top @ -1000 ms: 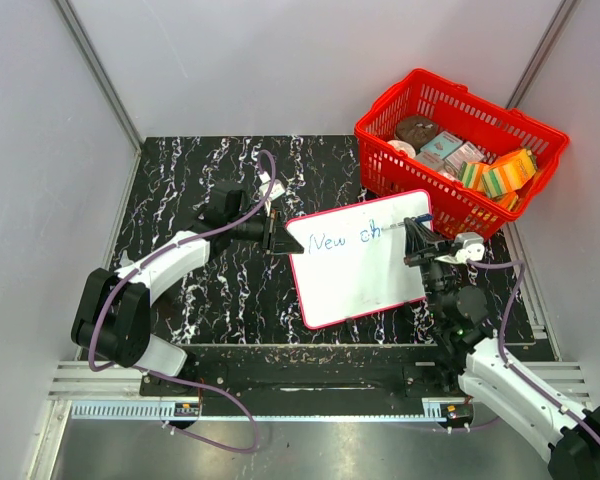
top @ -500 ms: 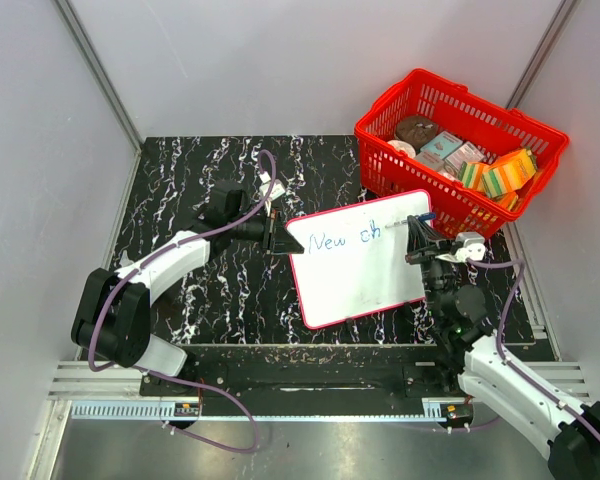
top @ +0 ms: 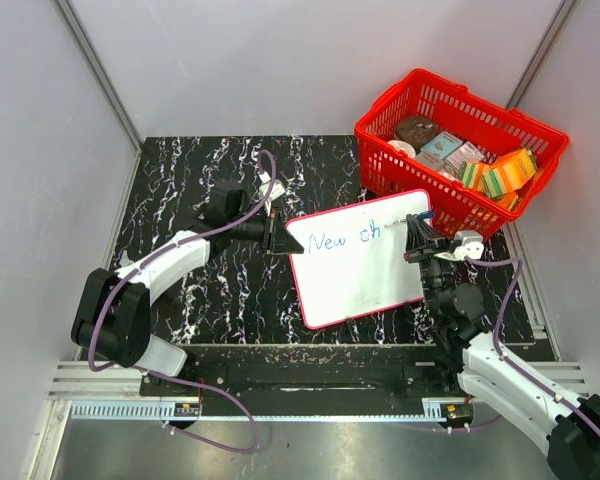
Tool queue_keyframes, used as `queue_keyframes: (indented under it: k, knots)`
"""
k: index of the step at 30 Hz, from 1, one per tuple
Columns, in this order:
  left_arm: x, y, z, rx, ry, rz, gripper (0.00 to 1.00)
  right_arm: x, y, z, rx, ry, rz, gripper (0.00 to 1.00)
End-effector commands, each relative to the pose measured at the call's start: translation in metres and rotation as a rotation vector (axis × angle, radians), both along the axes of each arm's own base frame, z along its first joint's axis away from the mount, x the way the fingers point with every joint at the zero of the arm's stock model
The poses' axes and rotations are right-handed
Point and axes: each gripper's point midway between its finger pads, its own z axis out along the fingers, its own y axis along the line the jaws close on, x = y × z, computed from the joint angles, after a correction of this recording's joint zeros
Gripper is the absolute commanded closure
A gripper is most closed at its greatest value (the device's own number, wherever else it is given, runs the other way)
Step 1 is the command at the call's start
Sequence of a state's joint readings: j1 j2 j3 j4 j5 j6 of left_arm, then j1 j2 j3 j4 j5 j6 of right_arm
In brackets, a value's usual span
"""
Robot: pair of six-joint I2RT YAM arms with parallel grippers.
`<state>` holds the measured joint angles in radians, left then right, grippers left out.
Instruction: Write a sentence on the whiteboard
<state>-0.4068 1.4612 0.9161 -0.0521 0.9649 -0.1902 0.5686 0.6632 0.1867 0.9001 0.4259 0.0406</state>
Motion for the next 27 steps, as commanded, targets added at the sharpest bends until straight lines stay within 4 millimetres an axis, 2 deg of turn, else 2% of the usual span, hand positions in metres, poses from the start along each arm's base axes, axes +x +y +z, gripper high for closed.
queue_keyframes:
  k: [1, 15, 27]
  knots:
    - [0.018, 0.015, -0.047, 0.201, -0.157, 0.045, 1.0, -0.003, 0.001, 0.008, 0.026, -0.033, 0.017, 1.0]
    - [0.017, 0.014, -0.048, 0.208, -0.157, 0.045, 1.0, -0.007, 0.005, -0.015, 0.015, 0.033, 0.053, 1.0]
    - [0.016, 0.014, -0.05, 0.217, -0.156, 0.043, 1.0, -0.007, -0.002, -0.015, 0.015, 0.043, 0.019, 1.0]
